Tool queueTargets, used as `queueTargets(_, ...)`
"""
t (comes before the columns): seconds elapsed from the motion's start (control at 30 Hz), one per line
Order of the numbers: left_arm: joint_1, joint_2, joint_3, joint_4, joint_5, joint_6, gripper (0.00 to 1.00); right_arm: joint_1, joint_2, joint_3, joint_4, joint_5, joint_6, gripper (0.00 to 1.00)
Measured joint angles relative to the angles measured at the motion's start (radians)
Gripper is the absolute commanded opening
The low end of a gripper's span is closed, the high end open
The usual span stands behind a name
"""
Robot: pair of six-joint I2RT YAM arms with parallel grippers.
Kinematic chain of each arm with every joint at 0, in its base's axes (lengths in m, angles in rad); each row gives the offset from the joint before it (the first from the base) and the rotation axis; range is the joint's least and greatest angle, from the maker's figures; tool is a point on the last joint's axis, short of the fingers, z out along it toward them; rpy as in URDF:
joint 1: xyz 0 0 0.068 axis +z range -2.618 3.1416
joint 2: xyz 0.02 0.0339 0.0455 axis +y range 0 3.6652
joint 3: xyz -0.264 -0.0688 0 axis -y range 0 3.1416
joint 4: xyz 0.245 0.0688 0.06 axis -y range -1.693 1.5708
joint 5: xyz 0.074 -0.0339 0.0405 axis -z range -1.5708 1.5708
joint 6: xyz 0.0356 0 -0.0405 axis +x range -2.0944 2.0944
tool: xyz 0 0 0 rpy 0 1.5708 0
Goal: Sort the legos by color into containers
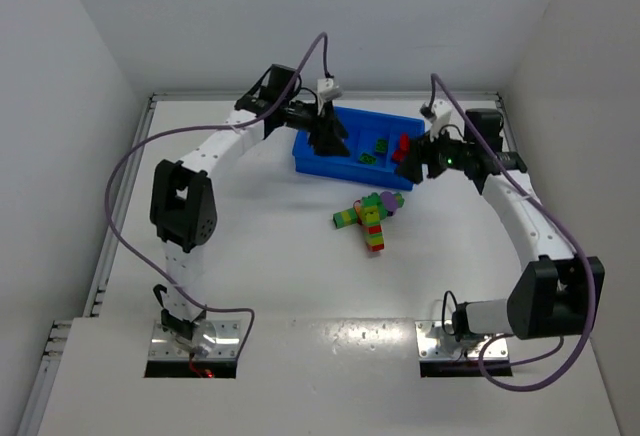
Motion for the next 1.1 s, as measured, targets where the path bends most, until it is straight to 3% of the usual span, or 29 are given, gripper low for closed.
queueTargets(0.17, -0.034, 0.027, 0.032, -0.304, -0.047, 0.415, 0.72, -0.007, -0.038, -0.107, -0.218, -0.062, -0.139, 0.66)
queueTargets(0.3, -0.107, 0.086, 0.043, -0.393, -0.090, 0.549, 0.71, -0.003, -0.078, -0.153, -0.254, -0.071, -0.100, 0.66)
queueTargets(0.4, -0.121, 0.103, 0.023, -0.327, -0.095, 0.482, 0.71, 0.022, -0.091, -0.153, -0.227, -0.071, -0.010, 0.66)
queueTargets(0.53, -0.071, 0.014, -0.202, -0.024, -0.142, 0.275, 0.71, 0.142, -0.106, -0.180, -0.200, -0.006, 0.112, 0.66)
queueTargets(0.63, -0.027, -0.051, -0.332, 0.142, -0.211, 0.146, 0.71, 0.243, -0.149, -0.258, -0.198, 0.083, 0.195, 0.66)
queueTargets(0.77, -0.010, -0.106, -0.380, 0.284, -0.296, 0.039, 0.71, 0.305, -0.179, -0.327, -0.197, 0.230, 0.290, 0.66)
queueTargets(0.93, -0.003, -0.159, -0.401, 0.389, -0.346, -0.037, 0.72, 0.310, -0.176, -0.338, -0.185, 0.389, 0.367, 0.69)
queueTargets(1.1, 0.011, -0.162, -0.406, 0.409, -0.374, -0.069, 0.72, 0.335, -0.169, -0.345, -0.124, 0.423, 0.394, 0.73)
